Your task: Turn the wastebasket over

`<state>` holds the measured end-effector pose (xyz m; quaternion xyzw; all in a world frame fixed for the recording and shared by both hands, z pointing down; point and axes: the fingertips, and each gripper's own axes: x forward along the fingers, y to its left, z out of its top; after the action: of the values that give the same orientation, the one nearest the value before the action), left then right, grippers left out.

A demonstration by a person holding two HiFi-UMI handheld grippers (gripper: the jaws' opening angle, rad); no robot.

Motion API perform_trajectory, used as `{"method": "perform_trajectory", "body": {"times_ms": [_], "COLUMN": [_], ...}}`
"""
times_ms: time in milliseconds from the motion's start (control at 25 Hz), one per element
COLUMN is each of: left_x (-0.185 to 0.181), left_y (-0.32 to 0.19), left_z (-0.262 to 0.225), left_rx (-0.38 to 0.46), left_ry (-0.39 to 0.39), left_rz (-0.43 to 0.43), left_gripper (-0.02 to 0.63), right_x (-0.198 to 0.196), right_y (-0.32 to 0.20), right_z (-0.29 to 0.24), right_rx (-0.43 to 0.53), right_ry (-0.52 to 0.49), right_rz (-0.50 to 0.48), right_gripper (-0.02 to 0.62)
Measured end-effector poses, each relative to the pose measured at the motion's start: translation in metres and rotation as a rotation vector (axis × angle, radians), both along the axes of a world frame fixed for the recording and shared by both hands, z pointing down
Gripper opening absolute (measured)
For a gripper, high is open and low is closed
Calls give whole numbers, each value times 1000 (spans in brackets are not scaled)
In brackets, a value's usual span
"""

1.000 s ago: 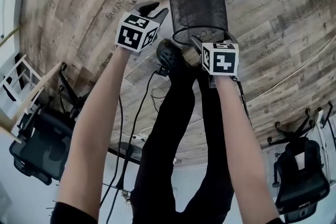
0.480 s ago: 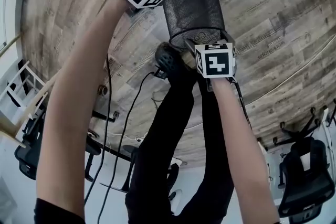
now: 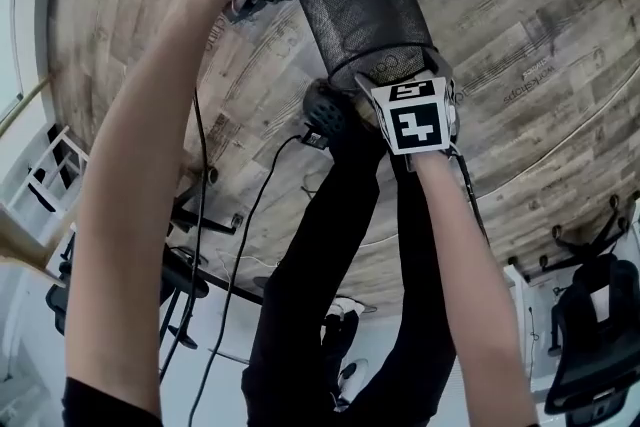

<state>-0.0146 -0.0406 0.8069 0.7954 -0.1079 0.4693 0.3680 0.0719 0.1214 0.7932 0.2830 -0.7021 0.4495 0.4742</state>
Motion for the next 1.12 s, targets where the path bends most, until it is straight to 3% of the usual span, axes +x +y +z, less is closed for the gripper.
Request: {"method": "perform_trajectory", "body": {"times_ms": [240,440,840,960,1040,1120], "left_x": [-11,-16,-6,-1,-1,-1], "left_y": [13,50,91,93,93,94], "left_z": [-11,-36,-110,-132,-142,-148], "left_rx": [22,122,147,208,285,355], "left_ry": [-74,-141,-62,-48,-69,-99], "left_rz": [5,109,12,-7,18,42], "left_gripper": [433,430,416,405,354,347], "right_x": [-2,11,17,11,6,1], "right_y": [7,23,55,54,48,41], "right_z": [-3,-6,0,10,18,26], "right_rx": [-24,46,112,125,143,155], "right_ry": [-8,-71,-86,-69,-50,-37], "right_rz": [-67,-168,-277,-295,-307,-330], "right_gripper": [468,471,469,469,469,469]}}
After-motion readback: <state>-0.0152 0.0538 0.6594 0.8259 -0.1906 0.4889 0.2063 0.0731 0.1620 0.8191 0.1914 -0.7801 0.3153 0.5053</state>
